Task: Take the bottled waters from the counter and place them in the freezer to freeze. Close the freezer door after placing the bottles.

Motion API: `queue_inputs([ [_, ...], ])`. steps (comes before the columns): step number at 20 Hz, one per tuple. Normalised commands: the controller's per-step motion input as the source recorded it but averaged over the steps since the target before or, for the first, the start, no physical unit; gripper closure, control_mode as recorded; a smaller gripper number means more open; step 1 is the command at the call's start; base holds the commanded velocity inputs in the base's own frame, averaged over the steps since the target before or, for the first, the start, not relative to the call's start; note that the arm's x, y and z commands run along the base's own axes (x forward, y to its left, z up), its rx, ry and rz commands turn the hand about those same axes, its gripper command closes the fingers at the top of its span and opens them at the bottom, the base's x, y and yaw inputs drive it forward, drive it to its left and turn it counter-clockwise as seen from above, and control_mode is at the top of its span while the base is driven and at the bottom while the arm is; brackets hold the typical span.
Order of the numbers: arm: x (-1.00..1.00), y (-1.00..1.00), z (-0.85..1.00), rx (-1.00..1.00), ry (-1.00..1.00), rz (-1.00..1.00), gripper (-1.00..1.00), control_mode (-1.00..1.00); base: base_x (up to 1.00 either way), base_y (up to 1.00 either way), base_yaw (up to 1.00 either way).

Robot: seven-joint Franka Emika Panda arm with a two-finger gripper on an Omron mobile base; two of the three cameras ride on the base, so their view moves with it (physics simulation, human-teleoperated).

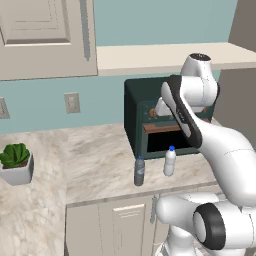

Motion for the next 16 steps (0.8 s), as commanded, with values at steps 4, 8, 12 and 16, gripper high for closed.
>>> queue_inputs([
  [4,-0.03,0.0,0.0,0.0,0.0,0.0,-1.0,-1.0,0.0,0.0,0.0],
  [8,-0.48,-0.43,0.0,0.0,-0.12,0.12,-1.0,-1.0,0.0,0.0,0.0],
  [12,-0.33,-0.43,-0.03,0.0,-0.05,0.21,-1.0,-1.0,0.0,0.0,0.0],
  [16,-0.13,-0.55,-0.2,0.03,0.0,0.21,-1.0,-1.0,0.0,0.0,0.0],
])
